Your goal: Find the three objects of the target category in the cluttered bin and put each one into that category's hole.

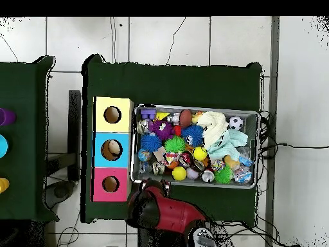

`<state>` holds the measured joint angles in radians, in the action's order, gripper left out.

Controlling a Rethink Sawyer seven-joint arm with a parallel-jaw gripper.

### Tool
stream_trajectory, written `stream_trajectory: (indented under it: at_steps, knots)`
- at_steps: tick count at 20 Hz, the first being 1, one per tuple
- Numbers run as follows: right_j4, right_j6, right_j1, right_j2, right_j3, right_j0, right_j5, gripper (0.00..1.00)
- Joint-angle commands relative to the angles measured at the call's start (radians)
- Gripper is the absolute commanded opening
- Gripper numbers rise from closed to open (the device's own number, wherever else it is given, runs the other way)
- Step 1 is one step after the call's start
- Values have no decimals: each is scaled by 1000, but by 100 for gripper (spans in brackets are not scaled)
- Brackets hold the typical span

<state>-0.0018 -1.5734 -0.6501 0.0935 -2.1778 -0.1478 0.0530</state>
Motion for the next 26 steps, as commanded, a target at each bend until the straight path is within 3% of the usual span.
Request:
stream_trajectory:
  at_steps: [1, 16, 26]
  knots:
    - [-37, -160, 82, -83, 85, -67, 71, 100]
    - [-61, -154, 132, -67, 118, -74, 108, 100]
    - [-104, -153, 212, -94, 165, -127, 162, 100]
